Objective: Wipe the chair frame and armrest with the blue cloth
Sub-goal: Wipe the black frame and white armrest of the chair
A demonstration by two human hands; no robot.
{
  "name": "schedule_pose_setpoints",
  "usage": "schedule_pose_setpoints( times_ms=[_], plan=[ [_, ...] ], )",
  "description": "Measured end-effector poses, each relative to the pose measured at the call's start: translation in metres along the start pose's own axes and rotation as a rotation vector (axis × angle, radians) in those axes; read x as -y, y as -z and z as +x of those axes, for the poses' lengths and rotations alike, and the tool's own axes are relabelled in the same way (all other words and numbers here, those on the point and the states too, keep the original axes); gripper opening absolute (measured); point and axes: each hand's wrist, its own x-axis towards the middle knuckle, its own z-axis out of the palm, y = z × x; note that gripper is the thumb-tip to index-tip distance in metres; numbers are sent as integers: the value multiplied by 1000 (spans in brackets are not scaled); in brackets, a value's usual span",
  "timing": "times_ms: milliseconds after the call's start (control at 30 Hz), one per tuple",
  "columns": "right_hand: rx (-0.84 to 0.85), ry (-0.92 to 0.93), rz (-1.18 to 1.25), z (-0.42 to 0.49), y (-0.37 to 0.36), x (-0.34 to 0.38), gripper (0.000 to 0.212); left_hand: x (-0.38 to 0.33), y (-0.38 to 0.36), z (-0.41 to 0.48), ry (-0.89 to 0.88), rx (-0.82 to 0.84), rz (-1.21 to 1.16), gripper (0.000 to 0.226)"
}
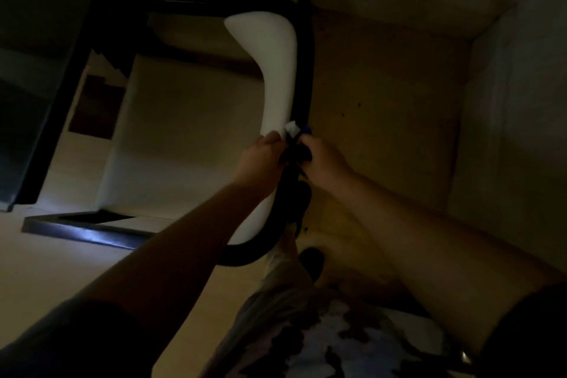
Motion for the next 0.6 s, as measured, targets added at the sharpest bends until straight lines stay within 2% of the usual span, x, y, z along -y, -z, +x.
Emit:
schedule_pose_setpoints(
  times_ms=[167, 233, 300, 400, 467, 567, 600],
  plan=[
    [123, -62, 129, -66, -56, -8, 43, -2, -14, -83, 35, 73, 53, 12],
    [189, -90, 160, -84, -72, -8, 47, -3, -19, -112, 66, 96, 75, 12],
    [303, -102, 183, -99, -83, -8, 37, -2, -22, -138, 110, 131, 77, 10],
    [444, -116, 153, -119, -95, -7, 12, 3, -25, -165, 134, 188, 64, 14],
    [422, -111, 152, -131, -99, -5, 8, 4, -25, -171, 114, 229, 106, 16],
    [357, -107, 154, -137, -97, -6, 16, 1, -24, -167, 69, 246, 158, 19],
    [332, -112, 150, -136, -92, -7, 12, -1, -24, -161, 57, 245, 169, 18]
  ],
)
